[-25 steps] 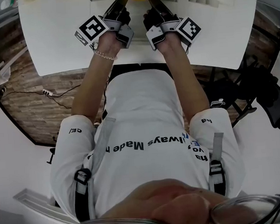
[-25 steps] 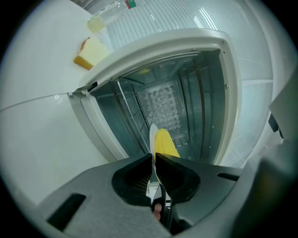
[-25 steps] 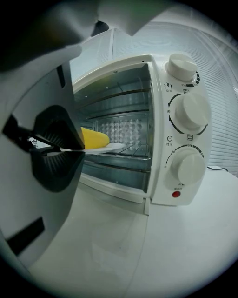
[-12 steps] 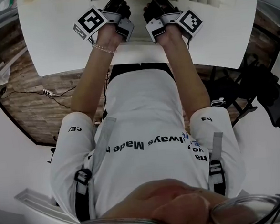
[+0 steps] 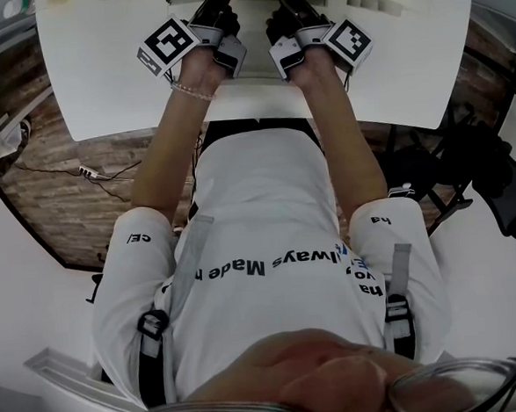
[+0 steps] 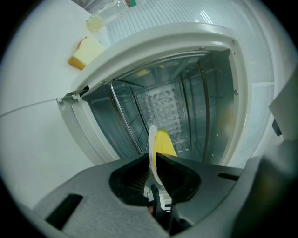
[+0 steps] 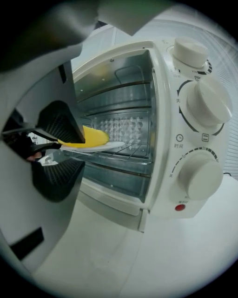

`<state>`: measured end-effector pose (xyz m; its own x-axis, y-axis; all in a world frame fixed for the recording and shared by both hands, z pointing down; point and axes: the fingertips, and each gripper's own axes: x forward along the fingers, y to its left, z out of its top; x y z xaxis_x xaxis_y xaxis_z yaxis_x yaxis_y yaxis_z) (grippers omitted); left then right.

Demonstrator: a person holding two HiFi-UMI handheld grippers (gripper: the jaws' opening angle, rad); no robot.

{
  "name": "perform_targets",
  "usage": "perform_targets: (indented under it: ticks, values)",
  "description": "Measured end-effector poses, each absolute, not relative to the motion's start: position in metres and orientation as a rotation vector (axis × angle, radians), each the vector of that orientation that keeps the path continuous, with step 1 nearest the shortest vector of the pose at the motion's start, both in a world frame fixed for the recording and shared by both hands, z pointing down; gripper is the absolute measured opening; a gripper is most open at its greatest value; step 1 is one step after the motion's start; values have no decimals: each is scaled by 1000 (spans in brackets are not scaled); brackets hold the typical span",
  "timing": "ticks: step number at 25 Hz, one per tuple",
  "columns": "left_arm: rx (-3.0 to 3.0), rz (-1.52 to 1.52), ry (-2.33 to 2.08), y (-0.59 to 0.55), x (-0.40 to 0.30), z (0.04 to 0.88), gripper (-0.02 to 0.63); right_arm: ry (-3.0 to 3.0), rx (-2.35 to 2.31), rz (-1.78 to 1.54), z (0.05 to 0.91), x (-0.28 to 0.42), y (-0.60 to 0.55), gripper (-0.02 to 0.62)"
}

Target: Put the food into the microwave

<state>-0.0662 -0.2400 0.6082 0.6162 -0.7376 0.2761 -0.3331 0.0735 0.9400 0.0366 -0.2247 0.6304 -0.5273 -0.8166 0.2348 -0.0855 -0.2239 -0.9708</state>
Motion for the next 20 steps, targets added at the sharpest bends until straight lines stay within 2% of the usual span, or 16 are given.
perform_targets:
  ticks: [10, 20]
  values:
    - [1596, -343, -944, -222, -67, 583, 26, 1652, -1177, -1735, 599, 63, -215, 82]
    - [1849, -284, -929, -198, -59, 513, 11, 2019, -1237, -1463, 522, 84, -197, 32]
